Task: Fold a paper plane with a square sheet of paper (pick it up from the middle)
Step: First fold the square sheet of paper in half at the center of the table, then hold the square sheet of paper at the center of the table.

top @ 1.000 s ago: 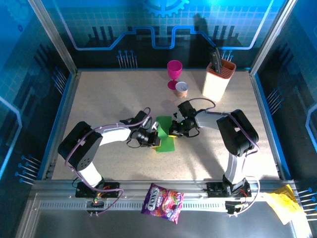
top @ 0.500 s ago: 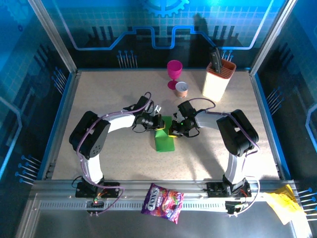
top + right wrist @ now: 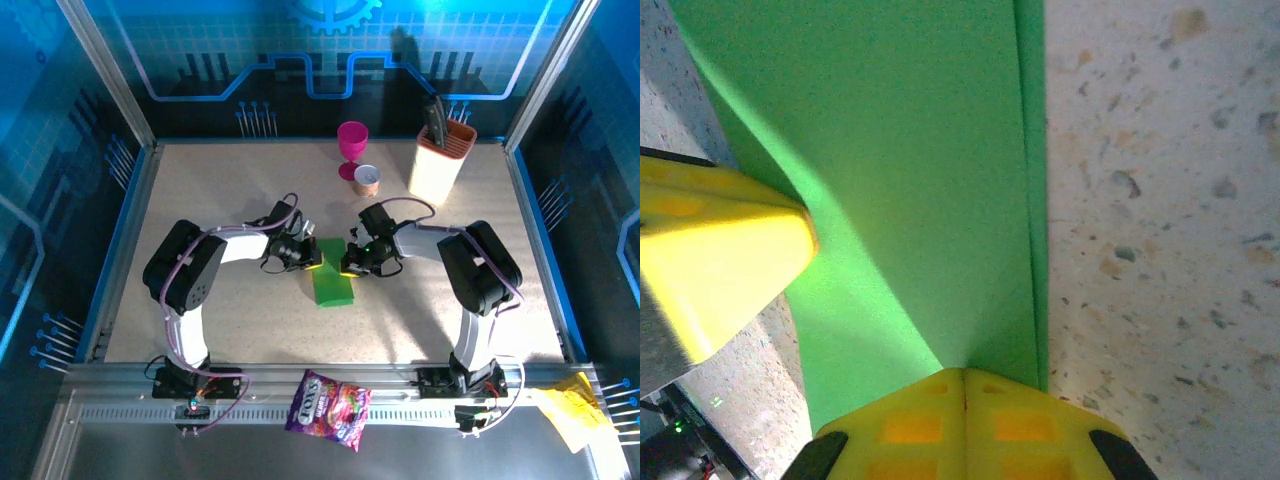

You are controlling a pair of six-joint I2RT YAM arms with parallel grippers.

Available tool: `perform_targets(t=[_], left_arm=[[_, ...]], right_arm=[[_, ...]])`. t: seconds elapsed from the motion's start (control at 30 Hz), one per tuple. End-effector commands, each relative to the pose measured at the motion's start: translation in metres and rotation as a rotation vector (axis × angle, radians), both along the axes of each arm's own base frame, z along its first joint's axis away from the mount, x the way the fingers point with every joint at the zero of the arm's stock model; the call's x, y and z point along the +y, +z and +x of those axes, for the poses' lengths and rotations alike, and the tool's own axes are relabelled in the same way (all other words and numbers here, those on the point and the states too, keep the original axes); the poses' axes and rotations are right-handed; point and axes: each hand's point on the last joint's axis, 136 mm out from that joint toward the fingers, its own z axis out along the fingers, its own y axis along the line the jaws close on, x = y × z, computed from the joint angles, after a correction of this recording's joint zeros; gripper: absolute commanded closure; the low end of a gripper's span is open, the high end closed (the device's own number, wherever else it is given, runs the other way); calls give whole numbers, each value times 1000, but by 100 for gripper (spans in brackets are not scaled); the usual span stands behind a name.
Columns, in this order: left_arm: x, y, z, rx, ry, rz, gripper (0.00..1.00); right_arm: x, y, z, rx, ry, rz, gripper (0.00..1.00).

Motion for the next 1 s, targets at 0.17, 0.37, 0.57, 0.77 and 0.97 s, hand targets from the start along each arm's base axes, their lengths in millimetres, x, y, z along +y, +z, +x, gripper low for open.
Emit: perform_targets(t=[0.17,0.37,0.57,0.77,0.97], left_arm=[[5,3,-3,-18,-19,10,98],[0,40,23,-94,6,-41,97],[-3,36,37,-89,7,-43,97],[0,16,41,-61,11,-12,98],[10,-3,41,-40,21,26,98]], right_arm=[[-17,-33,-29,111,16,-117,100],[-18,-34,-30,112,14,-121,100],[-19,-36,-32,116,17,-124,100],[-18,-37,-31,118,19,-120,100],[-17,-36,-29,114,21,-117,100]])
